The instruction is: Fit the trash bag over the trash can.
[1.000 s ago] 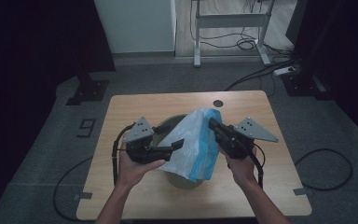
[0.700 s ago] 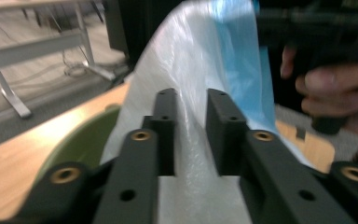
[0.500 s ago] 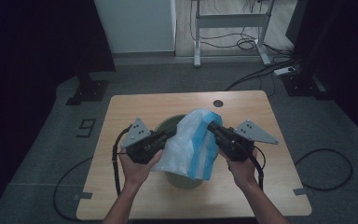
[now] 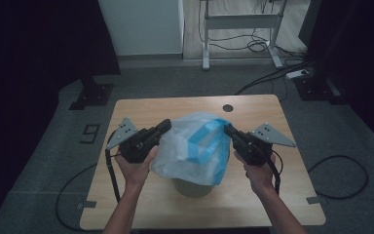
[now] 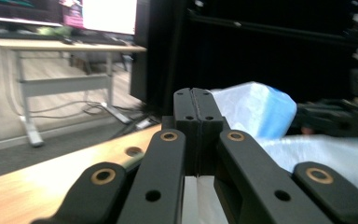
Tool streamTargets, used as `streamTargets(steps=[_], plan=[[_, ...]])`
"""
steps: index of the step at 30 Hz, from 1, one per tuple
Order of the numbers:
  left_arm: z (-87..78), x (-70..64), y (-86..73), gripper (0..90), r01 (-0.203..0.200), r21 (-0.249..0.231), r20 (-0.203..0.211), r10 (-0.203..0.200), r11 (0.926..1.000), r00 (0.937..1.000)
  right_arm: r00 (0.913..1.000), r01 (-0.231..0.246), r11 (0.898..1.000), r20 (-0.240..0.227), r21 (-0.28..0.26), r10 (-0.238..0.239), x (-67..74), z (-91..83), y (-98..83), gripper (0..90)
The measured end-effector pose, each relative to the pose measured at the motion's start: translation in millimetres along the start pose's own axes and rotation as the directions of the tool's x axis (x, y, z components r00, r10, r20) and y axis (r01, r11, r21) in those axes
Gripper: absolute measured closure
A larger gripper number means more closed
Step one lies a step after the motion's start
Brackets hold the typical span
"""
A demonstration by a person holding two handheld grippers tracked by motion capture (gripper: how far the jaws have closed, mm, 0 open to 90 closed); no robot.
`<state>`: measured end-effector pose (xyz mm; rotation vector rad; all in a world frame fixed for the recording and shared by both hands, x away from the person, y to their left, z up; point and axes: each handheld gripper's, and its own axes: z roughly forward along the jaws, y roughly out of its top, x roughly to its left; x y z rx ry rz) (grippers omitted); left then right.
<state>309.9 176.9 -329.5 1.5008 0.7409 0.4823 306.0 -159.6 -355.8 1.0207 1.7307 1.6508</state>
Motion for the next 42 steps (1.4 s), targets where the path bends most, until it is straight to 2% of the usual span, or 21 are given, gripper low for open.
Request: streamTargets(steps=[2, 6, 9, 14, 17, 19, 21, 22, 23, 26, 27, 28, 30, 31, 32, 34, 35, 36, 39, 40, 42], plan=[[0.2, 8.1, -1.8, 89.9, 0.015, -0.016, -0.023, -0.015, 0.9998, 0.9996, 0.9998, -0.004, 1.0, 0.022, 0.008, 0.003, -6.6, 0.1, -0.3, 89.3], [1.8, 18.7, -4.8, 89.9, 0.045, -0.032, -0.032, -0.046, 0.9985, 0.9984, 0.9979, 0.002, 1.0, 0.065, 0.02, -0.003, -20.5, 1.8, 2.1, 89.3], [3.7, 20.7, -4.7, 89.9, 0.04, -0.031, -0.036, -0.041, 0.9987, 0.9985, 0.9962, 0.015, 0.999, 0.085, 0.029, -0.017, -24.8, 3.3, 4.7, 89.4], [6.5, 26.7, 3.0, 89.9, 0.037, -0.049, -0.05, -0.039, 0.9981, 0.998, 0.9893, 0.048, 0.998, 0.136, 0.048, -0.054, -39.9, 12.7, 22.4, 89.4], [6.7, 34.1, 13.9, 89.9, 0.037, -0.07, -0.066, -0.042, 0.9969, 0.9969, 0.9857, 0.05, 0.998, 0.159, 0.04, -0.056, -46.5, 16.0, 33.5, 89.4], [3.6, 38.7, 22.8, 89.9, 0.036, -0.093, -0.075, -0.043, 0.995, 0.9962, 0.982, 0.056, 0.998, 0.18, 0.01, -0.057, -53.7, 17.0, 51.0, 89.4], [1.3, 39.4, 25.3, 89.9, 0.034, -0.105, -0.076, -0.042, 0.9939, 0.9962, 0.9816, 0.055, 0.998, 0.183, -0.003, -0.053, -54.8, 16.3, 55.5, 89.4], [-5.6, 38.1, 28.4, 89.9, 0.026, -0.131, -0.065, -0.035, 0.9911, 0.9973, 0.9829, 0.058, 0.997, 0.177, -0.045, -0.05, -55.8, 11.3, 68.2, 89.4], [-5.6, 38.1, 28.4, 89.9, 0.026, -0.131, -0.065, -0.035, 0.9911, 0.9973, 0.9829, 0.058, 0.997, 0.177, -0.045, -0.05, -55.8, 11.3, 68.2, 89.4], [-23.3, 28.3, 24.5, 89.9, -0.008, -0.163, -0.044, 0.001, 0.9866, 0.999, 0.9876, 0.088, 0.988, 0.14, -0.127, -0.07, -45.2, -6.1, 82.6, 89.4], [-23.3, 28.3, 24.5, 89.9, -0.008, -0.163, -0.044, 0.001, 0.9866, 0.999, 0.9876, 0.088, 0.988, 0.14, -0.127, -0.07, -45.2, -6.1, 82.6, 89.4], [-35.2, 22.8, 15.5, 89.9, -0.01, -0.175, -0.026, 0.006, 0.9845, 0.9997, 0.9899, 0.096, 0.984, 0.117, -0.147, -0.079, -37.7, -15.7, 80.1, 89.3], [-40.7, 20.6, 9.6, 89.9, -0.006, -0.176, -0.019, 0.003, 0.9844, 0.9998, 0.9923, 0.095, 0.984, 0.094, -0.151, -0.081, -32.9, -22.4, 75.2, 89.3], [-45.6, 19.1, 3.3, 89.9, 0.001, -0.175, -0.01, -0.003, 0.9845, 0.9999, 0.9932, 0.096, 0.984, 0.08, -0.152, -0.084, -29.6, -27.7, 69.8, 89.3], [-50.2, 18.0, -3.1, 89.9, 0.014, -0.172, 0.004, -0.013, 0.985, 0.9999, 0.9969, 0.07, 0.987, 0.045, -0.147, -0.064, -24.8, -36.9, 56.3, 89.3], [-61.4, 13.6, -22.4, 89.9, 0.023, -0.149, 0.016, -0.02, 0.9885, 0.9997, 0.9978, 0.064, 0.989, 0.025, -0.131, -0.061, -19.5, -44.9, 41.0, 89.4], [-61.4, 13.6, -22.4, 89.8, 0.023, -0.149, 0.016, -0.02, 0.9885, 0.9997, 0.9978, 0.064, 0.989, 0.025, -0.131, -0.061, -19.5, -44.9, 41.0, 89.4], [-67.9, 11.2, -34.2, 89.8, 0.021, -0.127, 0.019, -0.019, 0.9917, 0.9996, 0.9987, 0.05, 0.993, -0.003, -0.109, -0.051, -14.7, -51.9, 25.5, 89.3], [-75.1, 10.1, -45.3, 89.8, 0.035, -0.117, 0.035, -0.031, 0.9926, 0.9989, 0.9987, 0.043, 0.995, -0.023, -0.088, -0.045, -10.5, -59.7, 10.8, 89.3], [-81.3, 8.9, -56.5, 89.8, 0.044, -0.106, 0.045, -0.039, 0.9934, 0.9982, 0.9986, 0.014, 0.997, -0.05, -0.077, -0.018, -8.3, -67.8, -1.4, 89.3], [-82.9, 8.8, -61.7, 89.8, 0.049, -0.097, 0.047, -0.045, 0.9941, 0.9979, 0.9971, 0.002, 0.999, -0.076, -0.047, -0.005, -3.8, -75.6, -18.9, 89.3]])
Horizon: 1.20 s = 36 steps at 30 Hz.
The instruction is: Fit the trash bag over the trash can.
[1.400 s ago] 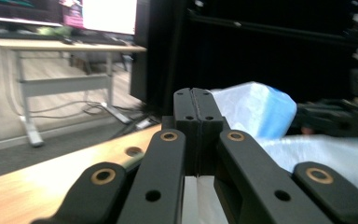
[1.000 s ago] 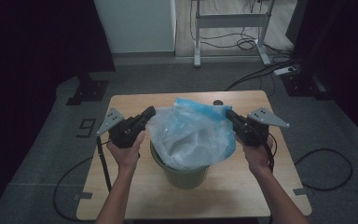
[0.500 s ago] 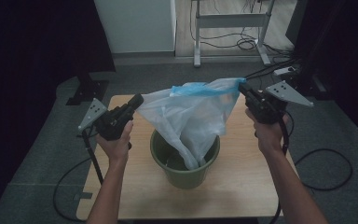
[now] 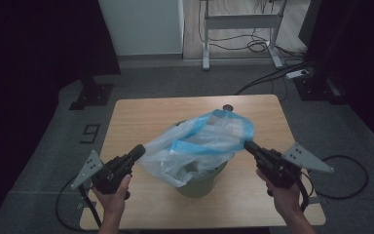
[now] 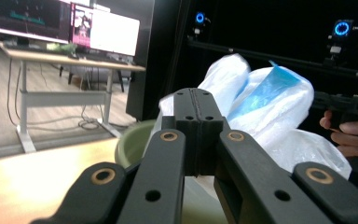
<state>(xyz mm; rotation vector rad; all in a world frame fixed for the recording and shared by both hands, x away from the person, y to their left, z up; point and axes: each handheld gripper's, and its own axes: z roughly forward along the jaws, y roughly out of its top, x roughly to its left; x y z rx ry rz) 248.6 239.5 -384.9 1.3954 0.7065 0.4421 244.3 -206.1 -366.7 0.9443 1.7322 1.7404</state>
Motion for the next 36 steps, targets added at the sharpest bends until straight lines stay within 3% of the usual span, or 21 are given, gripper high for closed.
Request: streamTargets(steps=[2, 3, 4, 7, 8, 10, 17, 18, 21, 23, 28, 33, 35, 36], plan=[[-3.2, 0.8, -8.4, 89.8, 0.001, 0.02, 0.001, -0.001, 0.9998, 1.0, 0.9996, -0.018, 0.999, -0.023, 0.033, 0.019, 3.9, -3.1, -15.0, 89.3], [-4.8, 1.9, -13.4, 89.8, 0.013, 0.026, 0.004, -0.013, 0.9996, 0.9999, 0.9996, -0.018, 0.999, -0.023, 0.033, 0.019, 3.9, -3.1, -15.0, 89.3], [-6.8, 5.6, -24.4, 89.8, 0.037, 0.048, 0.01, -0.038, 0.9982, 0.9992, 0.9988, -0.031, 0.998, -0.036, 0.063, 0.033, 7.5, -5.3, -31.6, 89.3], [-8.2, 8.7, -31.6, 89.8, 0.05, 0.063, 0.005, -0.05, 0.9968, 0.9987, 0.9982, -0.04, 0.995, -0.041, 0.09, 0.044, 8.4, -5.7, -43.3, 89.3], [-9.2, 12.1, -39.7, 89.8, 0.059, 0.089, 0.001, -0.06, 0.9942, 0.9982, 0.9969, -0.06, 0.991, -0.043, 0.117, 0.065, 7.0, -5.2, -54.7, 89.3], [-9.4, 14.6, -46.9, 89.7, 0.064, 0.114, -0.001, -0.064, 0.9914, 0.998, 0.9951, -0.082, 0.987, -0.044, 0.137, 0.088, 5.0, -4.3, -64.1, 89.3], [-6.1, 19.0, -63.6, 89.8, 0.084, 0.167, -0.004, -0.084, 0.9825, 0.9965, 0.9933, -0.093, 0.977, -0.05, 0.19, 0.104, 4.3, -0.3, -82.0, 89.3], [-3.2, 20.4, -68.4, 89.7, 0.087, 0.192, -0.008, -0.087, 0.9775, 0.9962, 0.9935, -0.088, 0.973, -0.052, 0.211, 0.101, 5.1, 1.8, -87.6, 89.3], [0.3, 22.4, -71.1, 89.7, 0.1, 0.208, -0.014, -0.099, 0.9731, 0.995, 0.995, -0.073, 0.97, -0.05, 0.232, 0.086, 4.3, 5.2, -92.4, 89.3], [10.5, 24.0, -72.9, 89.7, 0.11, 0.24, -0.027, -0.107, 0.9646, 0.9939, 0.9944, -0.085, 0.965, -0.04, 0.247, 0.098, -1.3, 12.6, -94.3, 89.3], [20.1, 21.8, -70.9, 89.6, 0.111, 0.248, -0.033, -0.106, 0.9623, 0.9938, 0.9968, -0.066, 0.956, -0.026, 0.286, 0.076, -2.3, 22.7, -95.2, 89.3], [20.4, 19.7, -69.5, 86.7, 0.111, 0.249, -0.021, -0.109, 0.9621, 0.9938, 0.9972, -0.068, 0.955, -0.01, 0.288, 0.075, -4.6, 24.1, -97.2, 89.2], [18.2, 17.1, -68.3, 86.7, 0.101, 0.251, -0.02, -0.099, 0.9628, 0.9949, 0.9975, -0.067, 0.956, -0.001, 0.287, 0.07, -4.5, 24.3, -97.7, 89.2], [17.1, 14.0, -68.4, 88.5, 0.075, 0.275, -0.028, -0.069, 0.9585, 0.9972, 0.9983, -0.056, 0.955, -0.001, 0.292, 0.059, -3.4, 25.1, -99.6, 89.2]])
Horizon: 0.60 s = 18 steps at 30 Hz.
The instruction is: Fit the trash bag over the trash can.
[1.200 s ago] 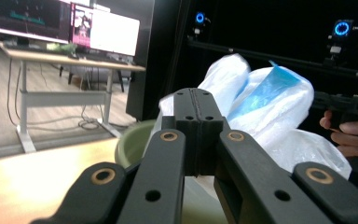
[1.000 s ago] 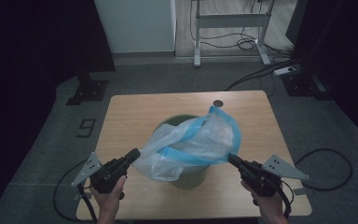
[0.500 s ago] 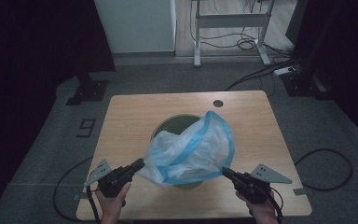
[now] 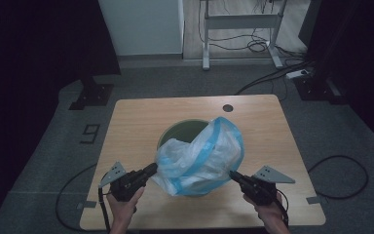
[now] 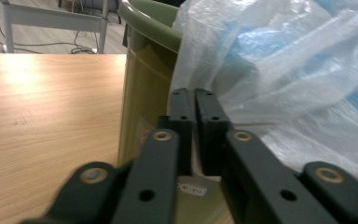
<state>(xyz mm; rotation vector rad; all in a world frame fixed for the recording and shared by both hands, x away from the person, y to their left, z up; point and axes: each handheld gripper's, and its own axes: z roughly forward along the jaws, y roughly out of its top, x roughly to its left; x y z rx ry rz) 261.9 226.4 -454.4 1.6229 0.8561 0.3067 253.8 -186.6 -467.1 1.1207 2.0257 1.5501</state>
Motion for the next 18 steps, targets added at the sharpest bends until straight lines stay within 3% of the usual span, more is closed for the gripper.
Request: streamTargets(steps=[9, 13, 14, 17, 18], plan=[[6.8, 5.2, -8.7, 89.7, 0.014, 0.051, -0.034, -0.012, 0.9986, 0.9993, 0.9996, 0.016, 0.999, 0.022, 0.049, -0.017, 0.9, 14.0, -8.3, 89.2], [8.9, 12.9, -8.9, 89.3, 0.056, 0.059, -0.038, -0.054, 0.9967, 0.9978, 0.9994, -0.009, 0.999, 0.035, 0.045, 0.008, -7.3, 15.8, -6.7, 89.2], [8.1, 12.1, -7.8, 86.0, 0.048, 0.062, -0.035, -0.046, 0.9969, 0.9983, 0.9994, -0.011, 0.999, 0.034, 0.04, 0.01, -8.1, 15.3, -5.9, 89.2], [2.2, 7.5, -5.2, 62.6, 0.031, 0.04, -0.052, -0.029, 0.9987, 0.9982, 0.9994, -0.025, 1.0, 0.022, 0.004, 0.025, -9.2, 9.1, -2.7, 88.6], [-8.7, 3.2, -1.5, 56.1, 0.02, 0.003, -0.038, -0.02, 0.9998, 0.9991, 0.9994, -0.027, 1.0, 0.02, -0.003, 0.027, -9.4, 7.2, -1.8, 88.3]])
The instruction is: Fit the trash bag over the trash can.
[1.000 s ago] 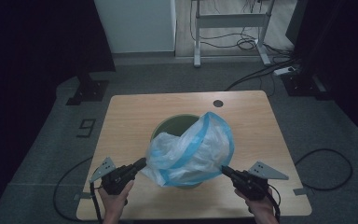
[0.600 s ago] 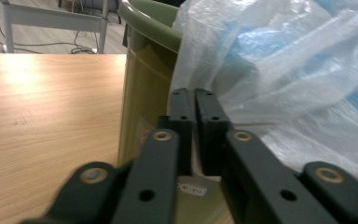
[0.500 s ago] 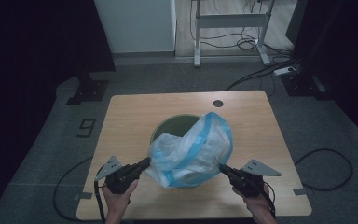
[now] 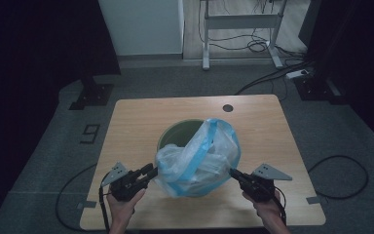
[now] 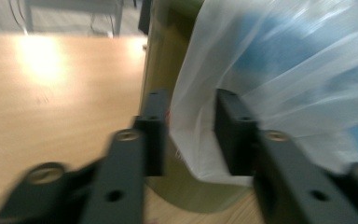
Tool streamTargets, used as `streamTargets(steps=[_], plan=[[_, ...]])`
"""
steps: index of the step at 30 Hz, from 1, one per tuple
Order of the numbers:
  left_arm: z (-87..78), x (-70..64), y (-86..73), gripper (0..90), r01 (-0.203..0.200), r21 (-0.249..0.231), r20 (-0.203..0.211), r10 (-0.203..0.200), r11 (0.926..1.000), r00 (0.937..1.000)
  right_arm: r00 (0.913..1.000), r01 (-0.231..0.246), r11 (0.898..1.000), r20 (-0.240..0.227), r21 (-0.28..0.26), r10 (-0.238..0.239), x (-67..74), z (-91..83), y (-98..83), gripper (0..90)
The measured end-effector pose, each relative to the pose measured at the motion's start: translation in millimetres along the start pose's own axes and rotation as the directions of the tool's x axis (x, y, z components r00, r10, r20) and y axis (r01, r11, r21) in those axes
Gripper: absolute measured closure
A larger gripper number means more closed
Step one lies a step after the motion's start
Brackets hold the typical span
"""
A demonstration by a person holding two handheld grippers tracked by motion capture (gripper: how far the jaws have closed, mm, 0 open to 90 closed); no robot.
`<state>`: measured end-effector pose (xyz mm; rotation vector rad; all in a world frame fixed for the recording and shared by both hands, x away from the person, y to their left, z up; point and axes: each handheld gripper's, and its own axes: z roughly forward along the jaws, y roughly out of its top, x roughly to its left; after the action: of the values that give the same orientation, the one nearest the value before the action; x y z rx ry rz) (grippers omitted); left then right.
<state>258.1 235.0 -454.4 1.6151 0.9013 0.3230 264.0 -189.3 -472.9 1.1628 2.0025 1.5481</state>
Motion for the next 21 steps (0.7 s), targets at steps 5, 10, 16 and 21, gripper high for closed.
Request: streamTargets(steps=[5, 10, 16, 21], plan=[[-27.0, -11.9, 13.0, 38.2, -0.045, -0.06, 0.022, 0.046, 0.9972, 0.9987, 1.0, 0.004, 1.0, 0.008, -0.026, -0.003, -2.5, -9.9, 6.3, 88.3], [-29.1, -28.9, 27.5, 34.5, -0.089, -0.067, 0.053, 0.093, 0.9938, 0.9943, 0.9999, 0.009, 0.999, 0.008, -0.036, -0.009, -1.4, -13.0, 11.4, 88.4], [-11.3, -48.4, 36.2, 27.9, -0.154, -0.026, 0.081, 0.155, 0.9878, 0.9845, 1.0, 0.005, 0.999, 0.003, -0.043, -0.005, 0.0, -13.8, 13.8, 88.4], [0.9, -61.3, 42.2, 23.8, -0.22, 0.014, 0.08, 0.218, 0.9754, 0.9726, 1.0, 0.001, 0.999, -0.005, -0.043, -0.002, 0.8, -14.8, 14.2, 88.4]])
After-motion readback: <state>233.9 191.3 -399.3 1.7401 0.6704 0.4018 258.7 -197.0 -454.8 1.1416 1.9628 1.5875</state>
